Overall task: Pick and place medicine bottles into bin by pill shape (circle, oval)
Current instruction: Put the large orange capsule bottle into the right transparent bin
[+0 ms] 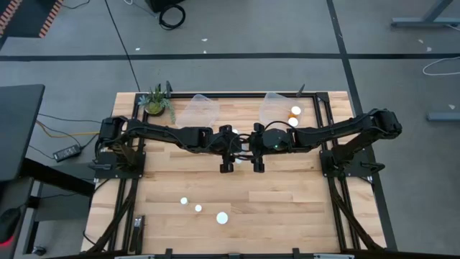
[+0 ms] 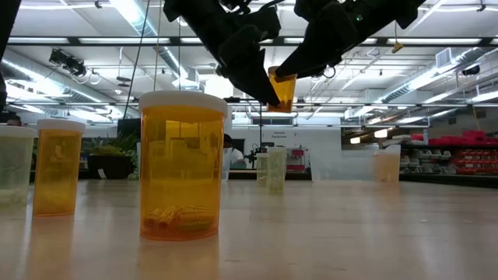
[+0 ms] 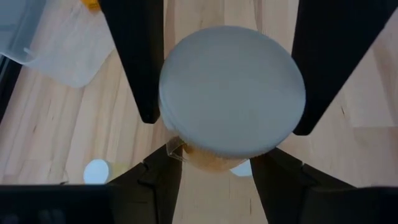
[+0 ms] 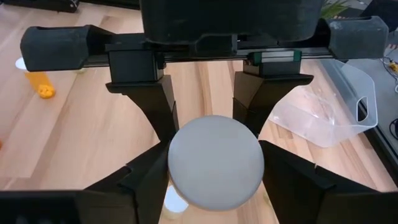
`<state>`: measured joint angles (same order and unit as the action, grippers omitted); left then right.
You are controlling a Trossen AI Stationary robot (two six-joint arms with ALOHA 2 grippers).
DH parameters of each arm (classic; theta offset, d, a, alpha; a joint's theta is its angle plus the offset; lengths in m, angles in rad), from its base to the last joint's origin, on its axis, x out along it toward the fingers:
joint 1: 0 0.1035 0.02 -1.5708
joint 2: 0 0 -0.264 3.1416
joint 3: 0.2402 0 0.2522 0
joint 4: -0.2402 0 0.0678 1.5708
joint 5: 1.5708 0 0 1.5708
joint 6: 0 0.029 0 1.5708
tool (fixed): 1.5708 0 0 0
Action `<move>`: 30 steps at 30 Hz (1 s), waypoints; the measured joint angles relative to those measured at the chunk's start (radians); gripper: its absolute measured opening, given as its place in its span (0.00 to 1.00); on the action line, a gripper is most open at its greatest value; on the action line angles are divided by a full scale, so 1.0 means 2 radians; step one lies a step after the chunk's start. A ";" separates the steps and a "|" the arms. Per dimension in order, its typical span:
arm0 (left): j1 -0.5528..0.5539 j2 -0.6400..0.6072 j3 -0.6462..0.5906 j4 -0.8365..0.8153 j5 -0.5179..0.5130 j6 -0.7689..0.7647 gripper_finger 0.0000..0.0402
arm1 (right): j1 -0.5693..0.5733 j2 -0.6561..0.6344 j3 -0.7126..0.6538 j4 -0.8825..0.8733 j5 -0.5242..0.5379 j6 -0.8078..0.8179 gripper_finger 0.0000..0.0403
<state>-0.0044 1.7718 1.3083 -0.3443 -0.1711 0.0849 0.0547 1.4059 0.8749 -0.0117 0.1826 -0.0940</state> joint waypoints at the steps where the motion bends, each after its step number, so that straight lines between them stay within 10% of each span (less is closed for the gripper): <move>1: 0.000 0.000 0.000 -0.001 0.000 0.000 0.48 | 0.000 0.000 0.000 0.000 0.001 0.000 0.60; 11: 0.002 -0.001 0.000 -0.021 -0.009 0.003 0.59 | 0.000 -0.002 0.000 -0.025 0.026 -0.002 0.60; 30: 0.043 -0.057 -0.004 -0.072 -0.019 -0.005 0.47 | 0.000 -0.076 0.000 -0.168 0.074 0.021 0.60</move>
<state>0.0826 1.6581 1.3010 -0.4888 -0.2092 0.0753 0.0539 1.2534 0.8740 -0.3478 0.3314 -0.0521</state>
